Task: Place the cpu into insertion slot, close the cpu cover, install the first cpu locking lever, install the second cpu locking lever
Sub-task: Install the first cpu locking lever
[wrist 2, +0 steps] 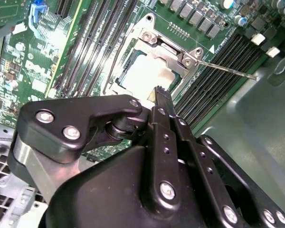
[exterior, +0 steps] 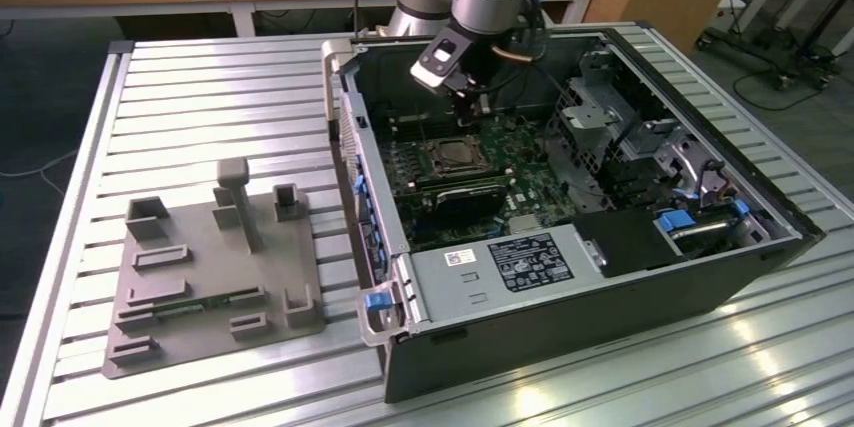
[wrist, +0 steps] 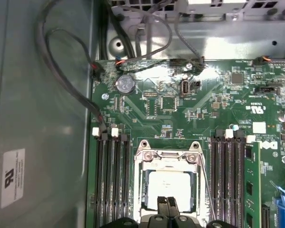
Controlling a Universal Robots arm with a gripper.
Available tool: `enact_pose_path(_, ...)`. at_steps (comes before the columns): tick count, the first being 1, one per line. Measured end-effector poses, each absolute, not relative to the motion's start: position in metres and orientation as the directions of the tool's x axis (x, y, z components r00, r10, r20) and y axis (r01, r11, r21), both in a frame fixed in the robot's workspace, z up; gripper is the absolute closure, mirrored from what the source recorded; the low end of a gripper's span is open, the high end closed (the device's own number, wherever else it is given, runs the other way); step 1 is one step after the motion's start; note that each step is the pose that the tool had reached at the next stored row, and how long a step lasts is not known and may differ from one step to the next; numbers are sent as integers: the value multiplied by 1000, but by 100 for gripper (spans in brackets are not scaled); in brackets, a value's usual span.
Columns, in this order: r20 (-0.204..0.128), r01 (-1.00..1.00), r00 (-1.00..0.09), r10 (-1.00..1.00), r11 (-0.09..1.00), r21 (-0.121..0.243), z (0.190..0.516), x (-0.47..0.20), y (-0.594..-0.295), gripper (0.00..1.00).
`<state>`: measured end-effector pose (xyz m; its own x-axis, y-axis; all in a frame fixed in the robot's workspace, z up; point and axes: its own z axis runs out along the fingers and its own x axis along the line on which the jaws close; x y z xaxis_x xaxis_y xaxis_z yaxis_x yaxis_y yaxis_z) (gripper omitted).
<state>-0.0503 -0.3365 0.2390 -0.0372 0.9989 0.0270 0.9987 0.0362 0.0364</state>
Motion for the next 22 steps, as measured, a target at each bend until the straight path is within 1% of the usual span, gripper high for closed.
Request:
enact_pose_path(11, 27, 971, -236, 971, 235, 36, 239, -50, -337, 89)
enact_pose_path(22, 26, 904, -428, 904, 427, 36, 239, -50, -337, 89)
